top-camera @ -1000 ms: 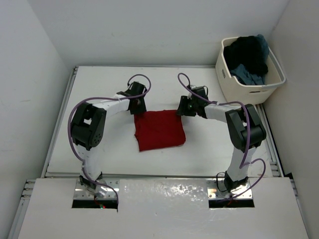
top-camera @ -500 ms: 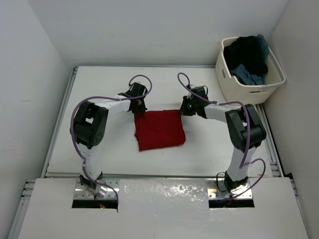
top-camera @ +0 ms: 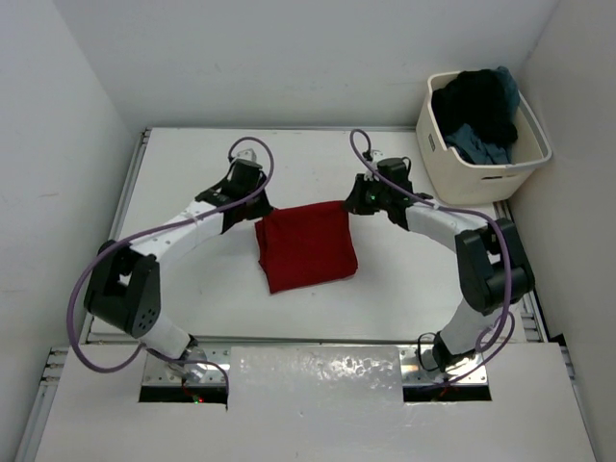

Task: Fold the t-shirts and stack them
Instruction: Fold the long partially folded tshirt into a neat square, then put the neatly folded tshirt into the corner of the board with the left arm

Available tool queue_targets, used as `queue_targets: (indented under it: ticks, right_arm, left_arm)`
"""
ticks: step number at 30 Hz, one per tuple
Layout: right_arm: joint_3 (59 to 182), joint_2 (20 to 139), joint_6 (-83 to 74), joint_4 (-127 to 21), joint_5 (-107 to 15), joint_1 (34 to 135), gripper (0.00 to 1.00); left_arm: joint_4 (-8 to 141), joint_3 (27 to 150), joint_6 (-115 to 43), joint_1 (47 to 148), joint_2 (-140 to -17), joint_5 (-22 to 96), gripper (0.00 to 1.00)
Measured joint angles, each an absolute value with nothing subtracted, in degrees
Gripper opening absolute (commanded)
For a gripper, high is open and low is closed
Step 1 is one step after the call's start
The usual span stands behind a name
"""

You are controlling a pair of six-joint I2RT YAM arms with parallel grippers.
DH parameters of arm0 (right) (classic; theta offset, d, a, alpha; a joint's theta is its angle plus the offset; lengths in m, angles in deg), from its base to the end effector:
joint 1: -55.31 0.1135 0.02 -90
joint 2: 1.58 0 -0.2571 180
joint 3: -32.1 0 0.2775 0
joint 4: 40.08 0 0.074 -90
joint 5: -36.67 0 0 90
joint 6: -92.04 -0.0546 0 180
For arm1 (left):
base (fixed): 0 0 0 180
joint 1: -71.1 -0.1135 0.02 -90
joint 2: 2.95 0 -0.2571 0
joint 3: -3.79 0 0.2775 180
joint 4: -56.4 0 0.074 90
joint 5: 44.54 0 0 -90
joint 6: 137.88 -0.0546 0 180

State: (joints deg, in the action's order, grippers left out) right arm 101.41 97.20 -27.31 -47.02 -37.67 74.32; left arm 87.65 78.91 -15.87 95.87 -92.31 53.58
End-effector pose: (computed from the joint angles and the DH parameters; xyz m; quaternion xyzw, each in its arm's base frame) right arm 0.3759 0.1451 0.1559 0.0185 0.8862 0.2939 0.3576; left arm 0.3445 -0.1505 0.2110 -0.0850 0.9196 -0.1220 0.3635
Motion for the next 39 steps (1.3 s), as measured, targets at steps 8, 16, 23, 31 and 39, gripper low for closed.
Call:
queue_targets:
  ticks: [8,16,23,31,39]
  right_arm:
    - [102.0,98.4,-27.2,-46.1,-34.4,75.0,0.00]
    - [108.5,111.9,-26.9,-45.1,-35.0,75.8,0.31]
    - [113.3,115.5,-25.8,-46.3,-38.3,75.8,0.60]
    - [113.5,109.7,-23.6,-48.6,-38.3,75.8,0.89]
    - [106.8,95.9,-23.4,-47.0,-38.4,75.8,0.99]
  left_arm:
    - [89.6,74.6,-13.1,95.7,-90.3,57.5,0.00]
    - [87.0,74.6,-10.1,92.5,-99.8,60.9,0.01]
    - [86.8,79.2,-9.7,90.8,-107.9,62.6,0.27]
    - [89.7,78.8,-10.1,89.6,-102.2,62.6,0.66]
    - [89.0,71.0,-7.8,89.8,-90.0,59.3,1.00]
